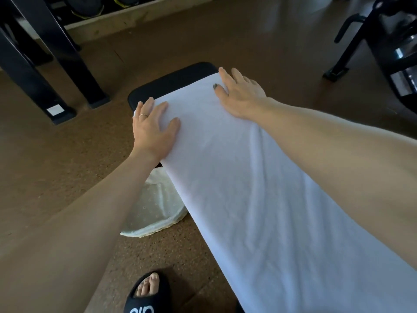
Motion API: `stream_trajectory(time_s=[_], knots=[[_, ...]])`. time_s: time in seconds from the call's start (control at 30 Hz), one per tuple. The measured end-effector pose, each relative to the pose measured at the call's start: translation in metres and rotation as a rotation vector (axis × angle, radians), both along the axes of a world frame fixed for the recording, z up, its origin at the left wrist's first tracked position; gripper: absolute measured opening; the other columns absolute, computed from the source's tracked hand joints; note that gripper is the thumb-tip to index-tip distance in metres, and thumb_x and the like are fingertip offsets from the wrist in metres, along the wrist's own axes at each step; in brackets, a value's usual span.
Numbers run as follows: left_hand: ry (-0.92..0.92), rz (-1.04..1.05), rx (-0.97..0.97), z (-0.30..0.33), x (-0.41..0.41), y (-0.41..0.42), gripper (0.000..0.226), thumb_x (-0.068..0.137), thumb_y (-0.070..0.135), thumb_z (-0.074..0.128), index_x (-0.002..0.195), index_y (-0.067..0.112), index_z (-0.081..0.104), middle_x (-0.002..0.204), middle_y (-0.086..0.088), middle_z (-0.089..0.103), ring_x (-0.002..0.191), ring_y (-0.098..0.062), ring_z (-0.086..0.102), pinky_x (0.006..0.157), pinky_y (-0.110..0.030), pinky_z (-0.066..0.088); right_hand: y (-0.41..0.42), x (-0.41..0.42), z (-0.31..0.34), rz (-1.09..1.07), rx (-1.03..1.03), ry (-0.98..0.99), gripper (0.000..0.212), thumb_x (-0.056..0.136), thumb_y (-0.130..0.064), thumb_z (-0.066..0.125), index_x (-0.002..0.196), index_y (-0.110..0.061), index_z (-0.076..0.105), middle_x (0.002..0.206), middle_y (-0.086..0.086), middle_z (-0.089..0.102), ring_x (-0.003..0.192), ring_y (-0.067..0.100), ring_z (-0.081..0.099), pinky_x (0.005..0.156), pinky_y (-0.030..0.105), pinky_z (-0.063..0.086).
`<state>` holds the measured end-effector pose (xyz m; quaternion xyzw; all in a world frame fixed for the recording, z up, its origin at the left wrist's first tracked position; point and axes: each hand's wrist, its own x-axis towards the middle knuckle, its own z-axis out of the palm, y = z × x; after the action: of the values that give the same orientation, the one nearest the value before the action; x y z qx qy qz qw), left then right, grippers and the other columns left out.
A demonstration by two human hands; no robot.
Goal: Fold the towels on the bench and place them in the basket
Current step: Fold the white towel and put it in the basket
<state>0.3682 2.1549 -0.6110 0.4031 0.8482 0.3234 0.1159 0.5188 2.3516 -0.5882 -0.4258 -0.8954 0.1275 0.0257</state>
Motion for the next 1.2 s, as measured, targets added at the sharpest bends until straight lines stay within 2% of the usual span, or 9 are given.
stream_trajectory(time_s=[0.1,0.23,0.4,0.53,0.63,0.87,0.97,1.07,1.2], knots=[[0.234,-0.067,-0.165,0.022,0.022,-0.008,0.058,0.106,0.04,0.042,0.159,0.022,0.026,0.169,-0.01,0.012,0.157,-0.03,-0.001,0.127,-0.05,0.003,-0.029,0.036,0.011,-0.044,0.007,0.117,0.06,0.108,-0.053,0.017,0.164,-0.032,0.01,0.17,0.008,0.015,0.154,0.029,0.021,0.122,0.042,0.017],[0.414,-0.389,-0.253,0.048,0.113,-0.036,0.065,0.105,0.054,0.032,0.162,0.03,0.01,0.171,-0.005,-0.001,0.157,-0.029,-0.008,0.125,-0.052,-0.002,-0.083,0.122,0.019,-0.088,-0.026,0.098,0.058,0.108,-0.051,0.02,0.163,-0.033,0.013,0.17,0.007,0.015,0.155,0.028,0.017,0.123,0.04,0.015],[0.368,-0.748,-0.492,0.036,0.224,-0.078,0.073,0.1,0.067,0.027,0.161,0.04,-0.004,0.17,0.004,-0.015,0.155,-0.022,-0.019,0.124,-0.053,-0.008,-0.166,0.247,0.009,-0.23,-0.075,-0.055,0.054,0.108,-0.043,0.027,0.16,-0.028,0.021,0.165,0.018,0.022,0.15,0.036,0.025,0.12,0.044,0.021],[0.405,-0.711,-0.53,0.029,0.243,-0.088,0.079,0.096,0.074,0.028,0.16,0.043,-0.006,0.169,0.005,-0.02,0.154,-0.023,-0.021,0.122,-0.055,-0.012,-0.206,0.326,-0.001,-0.313,-0.039,-0.091,0.054,0.108,-0.044,0.021,0.16,-0.031,0.019,0.156,0.015,0.041,0.14,0.037,0.042,0.115,0.046,0.031],[0.454,-0.699,-0.528,0.043,0.258,-0.097,0.084,0.094,0.076,0.029,0.16,0.039,-0.007,0.169,0.001,-0.02,0.155,-0.024,-0.021,0.123,-0.054,-0.011,-0.207,0.349,0.003,-0.395,-0.062,-0.121,0.059,0.107,-0.051,0.013,0.162,-0.029,0.015,0.152,0.016,0.046,0.134,0.036,0.049,0.113,0.047,0.035],[0.445,-1.066,-0.667,0.057,0.35,-0.147,0.105,0.087,0.078,0.048,0.16,0.034,-0.013,0.167,-0.004,-0.027,0.153,-0.026,-0.025,0.123,-0.057,-0.008,-0.219,0.375,-0.003,-0.397,-0.144,-0.071,0.056,0.108,-0.047,0.018,0.161,-0.029,0.014,0.145,0.016,0.048,0.123,0.038,0.054,0.101,0.049,0.04],[0.563,-1.055,-0.651,0.06,0.361,-0.161,0.098,0.091,0.071,0.051,0.161,0.024,0.0,0.168,-0.013,-0.009,0.154,-0.034,-0.004,0.123,-0.053,0.01,-0.213,0.383,0.001,-0.463,-0.204,-0.068,0.059,0.108,-0.051,0.014,0.161,-0.024,0.018,0.15,0.017,0.045,0.129,0.037,0.051,0.105,0.05,0.039],[0.647,-1.057,-0.592,0.071,0.365,-0.169,0.075,0.095,0.063,0.052,0.144,0.012,0.03,0.152,-0.015,0.027,0.135,-0.035,0.03,0.1,-0.041,0.036,-0.215,0.389,0.002,-0.455,-0.199,-0.055,0.059,0.108,-0.052,0.014,0.159,-0.023,0.022,0.148,0.015,0.047,0.126,0.035,0.053,0.101,0.048,0.041],[0.528,-1.136,-0.723,0.082,0.363,-0.18,0.04,0.102,0.047,0.05,0.119,0.011,0.047,0.126,-0.011,0.048,0.114,-0.032,0.051,0.078,-0.037,0.037,-0.222,0.396,-0.001,-0.395,-0.207,-0.112,0.061,0.106,-0.054,0.009,0.16,-0.025,0.013,0.151,0.014,0.045,0.126,0.036,0.054,0.103,0.051,0.04]])
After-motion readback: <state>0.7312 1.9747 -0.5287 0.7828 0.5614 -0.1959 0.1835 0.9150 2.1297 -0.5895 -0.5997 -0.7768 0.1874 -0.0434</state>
